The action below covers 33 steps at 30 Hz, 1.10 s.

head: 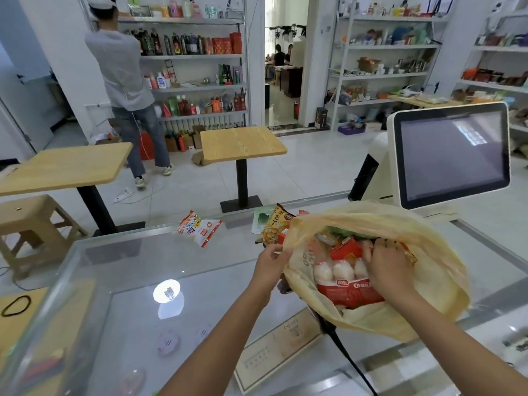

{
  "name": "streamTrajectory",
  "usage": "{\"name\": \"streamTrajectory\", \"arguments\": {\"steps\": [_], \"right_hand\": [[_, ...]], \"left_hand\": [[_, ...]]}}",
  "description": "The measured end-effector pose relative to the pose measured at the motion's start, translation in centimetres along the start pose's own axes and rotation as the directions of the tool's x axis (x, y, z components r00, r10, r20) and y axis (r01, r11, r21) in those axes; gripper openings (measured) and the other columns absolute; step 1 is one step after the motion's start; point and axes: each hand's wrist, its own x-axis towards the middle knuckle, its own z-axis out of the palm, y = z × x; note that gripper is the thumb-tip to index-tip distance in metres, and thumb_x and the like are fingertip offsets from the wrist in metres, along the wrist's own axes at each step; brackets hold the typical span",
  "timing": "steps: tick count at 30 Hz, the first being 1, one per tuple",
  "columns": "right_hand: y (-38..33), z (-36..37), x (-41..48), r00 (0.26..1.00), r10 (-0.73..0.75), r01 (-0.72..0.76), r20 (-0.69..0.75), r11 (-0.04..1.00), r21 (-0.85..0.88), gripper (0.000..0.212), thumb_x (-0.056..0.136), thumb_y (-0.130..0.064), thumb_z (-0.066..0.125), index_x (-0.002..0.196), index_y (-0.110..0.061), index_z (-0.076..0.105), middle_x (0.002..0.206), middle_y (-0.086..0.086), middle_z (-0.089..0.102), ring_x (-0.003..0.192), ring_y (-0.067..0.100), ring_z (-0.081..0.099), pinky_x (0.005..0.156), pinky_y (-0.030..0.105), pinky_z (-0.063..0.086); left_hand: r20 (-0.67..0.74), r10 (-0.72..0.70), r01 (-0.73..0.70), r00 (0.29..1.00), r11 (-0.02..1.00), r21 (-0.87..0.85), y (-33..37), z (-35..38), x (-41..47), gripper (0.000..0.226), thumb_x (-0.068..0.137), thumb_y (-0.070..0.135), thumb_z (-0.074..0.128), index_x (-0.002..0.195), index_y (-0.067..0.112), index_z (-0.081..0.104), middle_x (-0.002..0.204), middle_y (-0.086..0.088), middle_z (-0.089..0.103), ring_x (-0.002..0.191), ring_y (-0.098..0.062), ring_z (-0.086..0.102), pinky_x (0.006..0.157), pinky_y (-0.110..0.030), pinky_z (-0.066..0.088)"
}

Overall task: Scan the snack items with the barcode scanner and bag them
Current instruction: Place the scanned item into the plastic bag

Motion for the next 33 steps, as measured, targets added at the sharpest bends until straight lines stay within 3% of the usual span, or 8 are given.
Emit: {"name": "streamTrajectory", "arguments": {"steps": [2,5,9,14,20,25,29,33], "right_hand": [[-1.0,-0.2,-1.1,0.968,0.037,0.027,-0.247,0.967,0.252,0.033,0.096,-0.03,0.039,0.089,-0.004,0.058,0.086,0.015,0.059,0.081,0.032,0.053,0.073,0.042,0.044],[-4.4,-1.9,-6.2,0.819,-0.246,0.491,-0.519,0.769,0.41,0.014,0.09,-0.019,0.046,0.081,-0.01,0.05,0.077,0.003,0.048,0.072,0.016,0.04,0.066,0.027,0.036],[-8.2,1.2,-12.2,0.568,-0.752,0.821,-0.335,0.542,0.176,0.004,0.082,-0.018,0.06,0.085,-0.017,0.06,0.083,-0.002,0.059,0.071,0.014,0.055,0.063,0.028,0.051],[-10.8,1.8,-10.7,0.879,-0.45,0.477,-0.16,0.838,0.264,0.044,0.064,-0.014,0.08,0.106,-0.013,0.068,0.102,0.006,0.07,0.094,0.026,0.068,0.077,0.039,0.058],[-11.2,0.9,-8.1,0.998,-0.054,0.048,0.01,0.945,0.323,0.049,0.066,-0.024,0.08,0.107,-0.004,0.06,0.096,0.015,0.068,0.092,0.036,0.063,0.078,0.045,0.053],[-12.2,-0.3,-7.2,0.954,-0.077,-0.044,0.289,0.92,0.39,0.05,0.083,-0.036,0.065,0.121,-0.009,0.048,0.102,0.007,0.064,0.097,0.025,0.064,0.08,0.032,0.048],[-16.5,-0.8,-7.7,0.733,-0.243,-0.439,0.636,0.546,0.714,0.042,0.089,-0.021,0.064,0.122,-0.015,0.039,0.102,0.009,0.063,0.061,0.022,0.068,0.054,0.029,0.054],[-22.2,-0.3,-6.4,0.685,-0.296,-0.535,0.665,0.415,0.736,0.053,0.089,-0.021,0.067,0.131,-0.012,0.037,0.109,0.013,0.062,0.053,0.019,0.066,0.048,0.024,0.052]], "left_hand": [[0.015,-0.016,0.016,1.0,0.999,-0.027,-0.4,-0.8,-0.2,0.034,0.1,0.039,0.04,0.099,0.011,0.06,0.095,-0.011,0.065,0.083,-0.023,0.064,0.076,-0.033,0.055],[-0.007,-0.079,0.079,0.997,0.997,-0.022,-1.5,-2.1,-0.5,0.047,0.101,0.043,0.03,0.105,0.007,0.061,0.091,-0.01,0.064,0.077,-0.02,0.062,0.071,-0.027,0.053],[-0.031,-0.153,0.154,0.988,0.988,0.017,-3.8,-3.8,-0.9,0.049,0.102,0.042,0.028,0.108,0.007,0.062,0.095,-0.011,0.065,0.078,-0.019,0.062,0.071,-0.027,0.052],[-0.042,-0.205,0.206,0.978,0.978,0.024,-6.1,-5.9,-1.8,0.047,0.102,0.042,0.029,0.109,0.008,0.061,0.096,-0.009,0.064,0.082,-0.019,0.062,0.073,-0.025,0.052],[-0.035,-0.199,0.2,0.979,0.98,0.001,-7.7,-8.4,-2.0,0.039,0.103,0.036,0.032,0.107,0.007,0.058,0.095,-0.009,0.062,0.083,-0.021,0.062,0.073,-0.025,0.053],[-0.036,-0.176,0.175,0.984,0.984,-0.014,-8.3,-10.1,-1.5,0.032,0.102,0.03,0.037,0.108,0.006,0.057,0.093,-0.011,0.06,0.079,-0.021,0.063,0.069,-0.025,0.055],[-0.051,-0.152,0.152,0.987,0.988,-0.009,-8.4,-10.7,-0.8,0.028,0.102,0.026,0.038,0.109,0.006,0.055,0.094,-0.011,0.061,0.078,-0.021,0.064,0.068,-0.025,0.056],[-0.175,-0.108,0.106,0.979,0.994,-0.017,-8.5,-11.8,0.1,0.02,0.101,0.023,0.04,0.111,0.009,0.05,0.096,-0.012,0.062,0.075,-0.02,0.065,0.068,-0.026,0.056]]}}
